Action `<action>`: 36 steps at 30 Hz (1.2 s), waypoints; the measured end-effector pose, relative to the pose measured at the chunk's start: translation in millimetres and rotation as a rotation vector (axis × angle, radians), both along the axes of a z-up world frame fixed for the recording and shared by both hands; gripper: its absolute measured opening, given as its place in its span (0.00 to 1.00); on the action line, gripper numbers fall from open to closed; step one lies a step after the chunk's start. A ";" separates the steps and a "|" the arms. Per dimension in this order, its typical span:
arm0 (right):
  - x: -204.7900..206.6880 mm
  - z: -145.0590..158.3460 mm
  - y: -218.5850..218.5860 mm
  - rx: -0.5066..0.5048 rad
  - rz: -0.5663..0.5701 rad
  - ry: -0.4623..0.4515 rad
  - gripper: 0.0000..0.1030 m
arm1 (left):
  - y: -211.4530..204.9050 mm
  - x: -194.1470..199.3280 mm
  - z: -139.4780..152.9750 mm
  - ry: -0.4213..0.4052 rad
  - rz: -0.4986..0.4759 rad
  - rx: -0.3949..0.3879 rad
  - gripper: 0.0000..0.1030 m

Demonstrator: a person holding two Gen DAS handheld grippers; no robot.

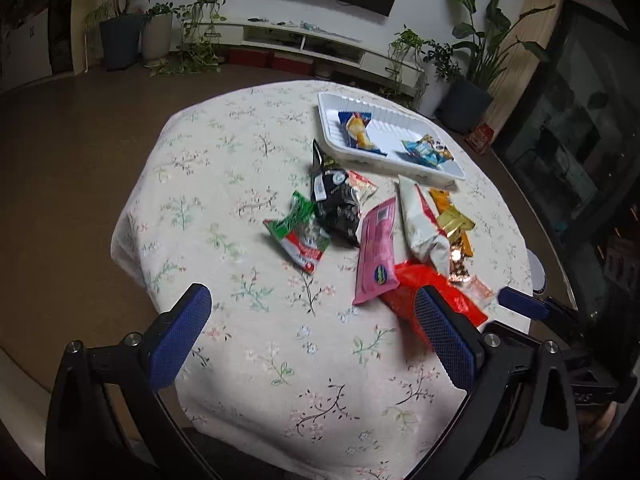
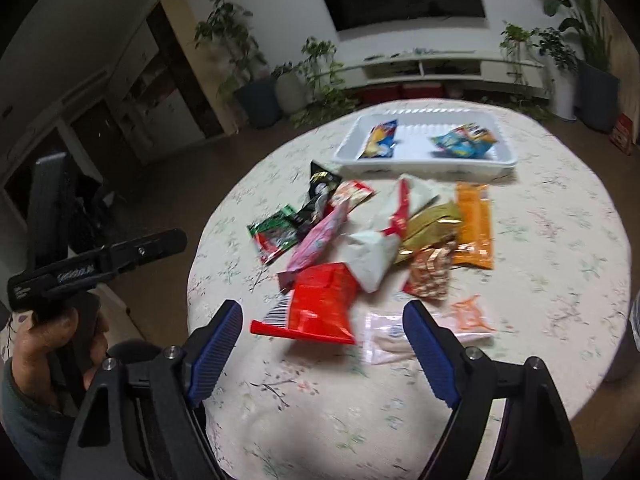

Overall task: Organize snacks
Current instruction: 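Withdraw both tools from the tray back over the snack pile, then grasp the red chip bag with the right tool while the left tool grasps the pink Pororo bar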

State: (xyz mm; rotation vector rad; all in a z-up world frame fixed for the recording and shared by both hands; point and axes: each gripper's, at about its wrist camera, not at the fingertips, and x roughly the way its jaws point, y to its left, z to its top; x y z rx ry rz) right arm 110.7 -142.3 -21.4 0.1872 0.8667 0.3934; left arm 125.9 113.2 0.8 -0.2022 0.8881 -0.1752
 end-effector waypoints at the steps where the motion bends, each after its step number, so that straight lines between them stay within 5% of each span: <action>1: 5.4 -5.2 9.0 -0.012 0.008 0.023 0.81 | 0.7 -1.0 -2.5 0.003 0.002 -0.003 0.99; 5: 17.0 -26.7 26.6 -0.078 0.001 0.081 0.74 | 0.2 0.4 -12.8 0.010 -0.005 -0.025 0.99; 18: 26.7 -52.6 33.5 -0.100 0.034 0.140 0.51 | -37.3 28.0 -29.3 0.076 -0.110 0.071 0.99; 29: -30.9 -34.7 -6.8 -0.045 -0.015 0.072 0.40 | -116.0 68.1 -36.5 0.098 -0.327 0.296 0.99; 36: -47.6 -28.2 -24.6 -0.004 -0.027 0.041 0.38 | -129.2 101.2 -54.9 0.179 -0.413 0.303 0.87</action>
